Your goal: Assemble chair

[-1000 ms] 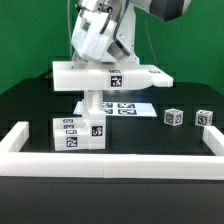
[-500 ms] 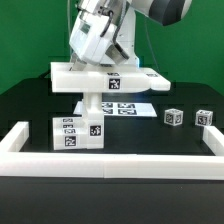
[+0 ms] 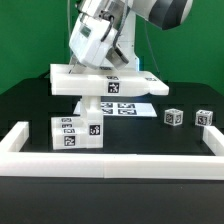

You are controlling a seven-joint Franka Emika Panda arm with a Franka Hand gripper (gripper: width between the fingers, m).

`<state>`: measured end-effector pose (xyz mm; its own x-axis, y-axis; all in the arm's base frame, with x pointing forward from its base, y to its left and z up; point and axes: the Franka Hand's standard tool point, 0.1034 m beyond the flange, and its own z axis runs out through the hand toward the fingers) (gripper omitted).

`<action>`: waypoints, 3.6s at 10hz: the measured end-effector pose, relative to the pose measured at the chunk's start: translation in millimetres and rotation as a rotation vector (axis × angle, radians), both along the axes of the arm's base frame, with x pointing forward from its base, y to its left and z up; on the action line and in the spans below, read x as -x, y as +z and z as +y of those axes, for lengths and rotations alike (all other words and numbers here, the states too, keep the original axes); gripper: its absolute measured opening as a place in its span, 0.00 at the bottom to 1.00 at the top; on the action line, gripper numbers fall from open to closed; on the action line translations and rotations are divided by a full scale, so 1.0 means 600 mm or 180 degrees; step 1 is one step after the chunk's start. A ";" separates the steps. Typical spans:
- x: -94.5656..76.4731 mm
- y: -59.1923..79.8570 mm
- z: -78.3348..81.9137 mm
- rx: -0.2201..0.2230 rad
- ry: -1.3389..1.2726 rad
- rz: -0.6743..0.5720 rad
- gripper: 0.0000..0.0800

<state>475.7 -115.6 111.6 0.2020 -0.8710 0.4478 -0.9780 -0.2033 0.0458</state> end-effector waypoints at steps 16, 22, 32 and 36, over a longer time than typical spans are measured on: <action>-0.013 0.022 0.049 -0.0044 0.0105 0.0081 0.81; -0.021 0.018 0.074 -0.0040 0.0197 0.0097 0.81; -0.004 0.017 0.063 0.0084 0.0235 0.0137 0.81; 0.037 0.008 0.046 0.0136 0.0140 0.0147 0.81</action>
Offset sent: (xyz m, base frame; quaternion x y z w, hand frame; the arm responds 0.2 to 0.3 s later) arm -0.0004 -0.0022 0.0025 0.0008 -0.0052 -0.0069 1.0000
